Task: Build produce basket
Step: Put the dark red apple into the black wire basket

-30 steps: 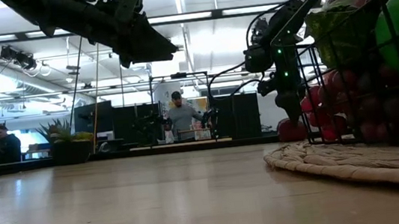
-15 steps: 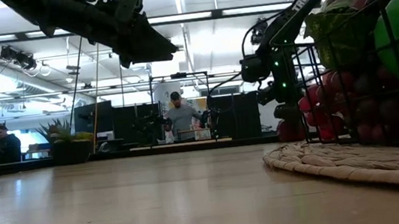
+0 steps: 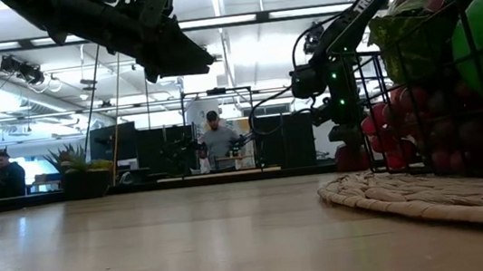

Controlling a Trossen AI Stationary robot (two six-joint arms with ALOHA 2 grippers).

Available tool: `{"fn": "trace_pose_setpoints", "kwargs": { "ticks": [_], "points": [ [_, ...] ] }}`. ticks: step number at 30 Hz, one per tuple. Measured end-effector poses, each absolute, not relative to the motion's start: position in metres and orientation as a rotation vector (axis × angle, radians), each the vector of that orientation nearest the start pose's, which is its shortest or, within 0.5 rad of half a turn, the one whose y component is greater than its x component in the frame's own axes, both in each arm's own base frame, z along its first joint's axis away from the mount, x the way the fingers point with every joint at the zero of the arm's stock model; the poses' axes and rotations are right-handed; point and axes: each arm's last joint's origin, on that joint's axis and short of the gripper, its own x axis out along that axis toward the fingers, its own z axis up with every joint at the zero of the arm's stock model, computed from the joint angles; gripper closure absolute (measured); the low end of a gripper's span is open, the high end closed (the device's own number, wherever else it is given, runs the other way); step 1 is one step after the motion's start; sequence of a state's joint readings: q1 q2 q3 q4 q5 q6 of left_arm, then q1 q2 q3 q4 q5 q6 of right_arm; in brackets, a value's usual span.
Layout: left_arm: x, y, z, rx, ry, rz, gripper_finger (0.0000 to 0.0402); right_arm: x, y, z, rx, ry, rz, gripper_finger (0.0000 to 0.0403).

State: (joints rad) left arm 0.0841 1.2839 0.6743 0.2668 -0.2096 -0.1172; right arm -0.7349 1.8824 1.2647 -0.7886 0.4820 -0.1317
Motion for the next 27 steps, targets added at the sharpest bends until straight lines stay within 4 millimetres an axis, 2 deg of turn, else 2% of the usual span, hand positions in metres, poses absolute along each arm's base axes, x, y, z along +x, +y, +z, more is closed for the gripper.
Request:
{"fn": "trace_pose_setpoints", "kwargs": {
  "ticks": [4,7,11,14,19,23,27],
  "points": [
    [0.269,0.029,0.233,-0.093,0.330,0.311,0.0230,0.250,-0.241,0.172,0.099,1.575,-0.875,0.0203],
    [0.269,0.029,0.233,-0.093,0.330,0.311,0.0230,0.252,-0.234,0.183,0.113,1.640,-0.848,0.0203],
    [0.269,0.030,0.233,-0.093,0.330,0.314,0.0230,0.260,-0.221,0.209,0.138,1.696,-0.819,0.0203],
    [0.269,0.030,0.233,-0.091,0.330,0.315,0.0230,0.272,-0.205,0.239,0.181,1.661,-0.784,0.0203],
    [0.269,0.030,0.233,-0.087,0.330,0.314,0.0230,0.286,-0.166,0.300,0.348,1.561,-0.665,0.0203],
    [0.269,0.030,0.233,-0.086,0.330,0.314,0.0230,0.293,-0.123,0.345,0.444,1.428,-0.561,0.0203],
    [0.269,0.030,0.233,-0.086,0.331,0.313,0.0230,0.287,-0.074,0.383,0.565,1.292,-0.436,0.0203]
  ]
}}
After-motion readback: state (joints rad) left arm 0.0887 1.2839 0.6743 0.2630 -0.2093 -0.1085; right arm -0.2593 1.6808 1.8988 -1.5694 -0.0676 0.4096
